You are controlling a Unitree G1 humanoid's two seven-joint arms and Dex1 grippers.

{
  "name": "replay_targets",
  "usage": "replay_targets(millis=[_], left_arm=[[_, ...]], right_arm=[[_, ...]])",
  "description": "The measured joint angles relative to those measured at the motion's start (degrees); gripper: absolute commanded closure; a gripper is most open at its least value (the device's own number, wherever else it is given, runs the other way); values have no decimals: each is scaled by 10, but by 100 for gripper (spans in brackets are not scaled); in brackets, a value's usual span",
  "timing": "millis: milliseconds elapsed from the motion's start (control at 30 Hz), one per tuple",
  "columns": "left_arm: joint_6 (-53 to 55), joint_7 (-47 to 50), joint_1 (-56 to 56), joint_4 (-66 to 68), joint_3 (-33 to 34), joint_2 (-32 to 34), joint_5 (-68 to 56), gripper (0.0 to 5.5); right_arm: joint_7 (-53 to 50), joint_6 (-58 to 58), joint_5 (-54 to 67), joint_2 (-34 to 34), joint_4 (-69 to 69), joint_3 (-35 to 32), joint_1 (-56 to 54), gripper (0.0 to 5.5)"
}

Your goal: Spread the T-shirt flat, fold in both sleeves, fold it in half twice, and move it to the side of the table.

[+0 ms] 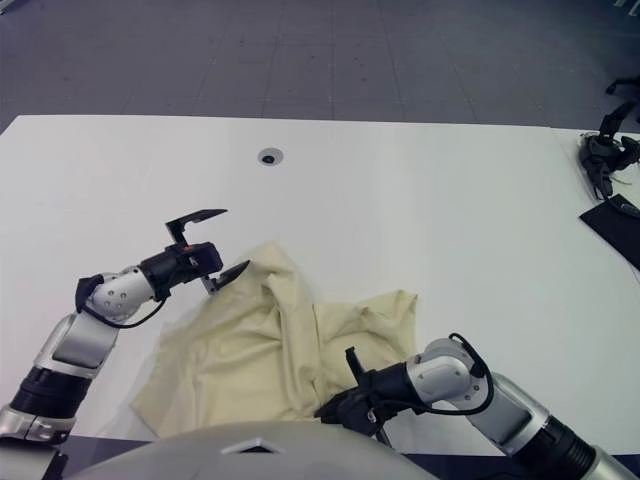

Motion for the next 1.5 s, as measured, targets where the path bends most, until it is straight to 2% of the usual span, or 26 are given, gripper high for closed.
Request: replay_targets(millis=[133, 333, 467, 667, 933, 1100, 1500], left_arm=[[87, -21, -47, -12, 12, -36, -89, 10], [196, -18, -69, -22, 10, -66, -133, 10], [302, -14, -95, 30, -3, -95, -154, 10], [398, 5, -142, 105, 1, -134, -179, 10], [486, -3, -137, 58, 7, -143, -225, 147], [518, -7, -109, 16, 8, -125, -240, 234], [479, -2, -103, 46, -20, -113, -208, 432]], right_arm=[[0, -13, -8, 0, 6, 1, -4, 549], [-1, -39, -17, 0, 16, 2, -13, 549], [-12, -52, -25, 0, 21, 2, -17, 549], [-25, -63, -33, 7, 31, 2, -26, 549], [-38, -68, -36, 10, 38, 2, -28, 550], [-42, -68, -38, 10, 38, 2, -29, 550], [-45, -68, -38, 11, 39, 2, -29, 550]])
